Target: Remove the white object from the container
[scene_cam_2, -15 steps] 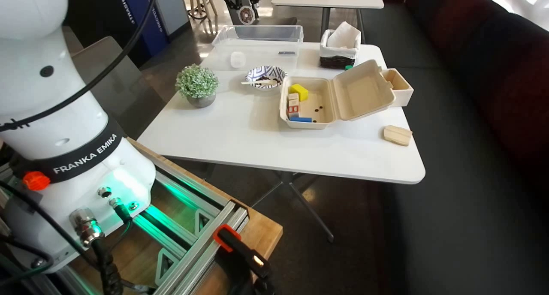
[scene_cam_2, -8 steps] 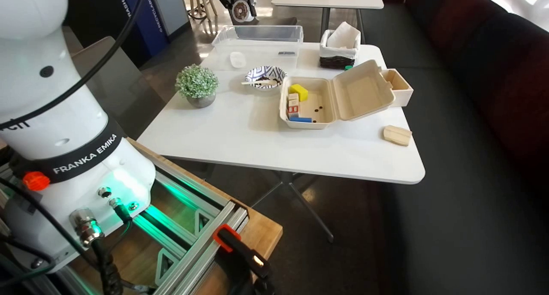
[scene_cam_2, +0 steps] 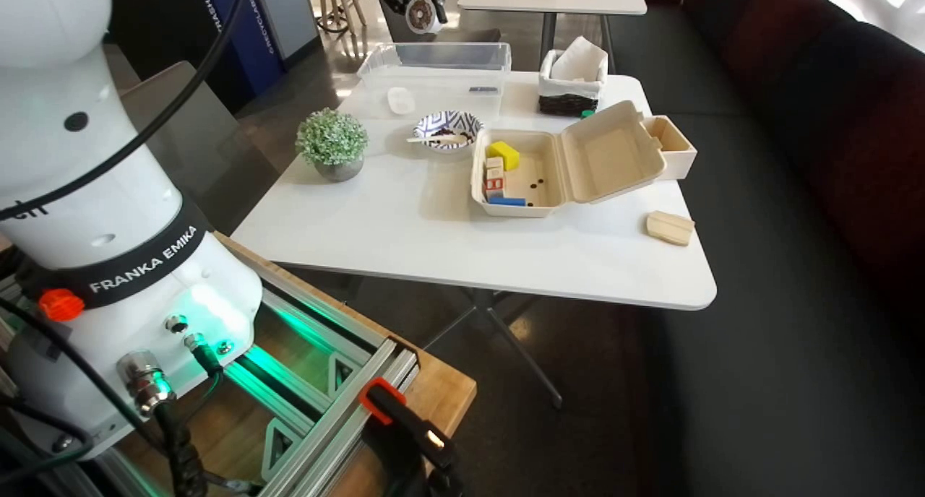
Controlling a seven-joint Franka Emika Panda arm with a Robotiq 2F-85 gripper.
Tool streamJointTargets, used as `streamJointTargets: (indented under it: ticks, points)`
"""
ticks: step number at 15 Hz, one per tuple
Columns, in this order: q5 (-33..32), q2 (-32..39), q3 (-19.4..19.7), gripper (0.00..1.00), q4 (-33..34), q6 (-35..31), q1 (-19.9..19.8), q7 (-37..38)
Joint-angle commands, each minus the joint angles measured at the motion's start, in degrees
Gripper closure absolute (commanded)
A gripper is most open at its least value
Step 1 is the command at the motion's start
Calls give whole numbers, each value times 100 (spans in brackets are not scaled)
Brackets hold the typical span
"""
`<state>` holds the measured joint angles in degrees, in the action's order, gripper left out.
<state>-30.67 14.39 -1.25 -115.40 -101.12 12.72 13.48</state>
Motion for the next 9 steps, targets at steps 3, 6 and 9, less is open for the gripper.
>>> streamJointTargets:
  ticks: [3,6,9]
  points:
    - [-867,391,178,86,134,-79,-424,99]
    - [-1053,702,231,86,166,-347,-644,87]
    - [-1154,1041,293,86,227,-740,-797,104]
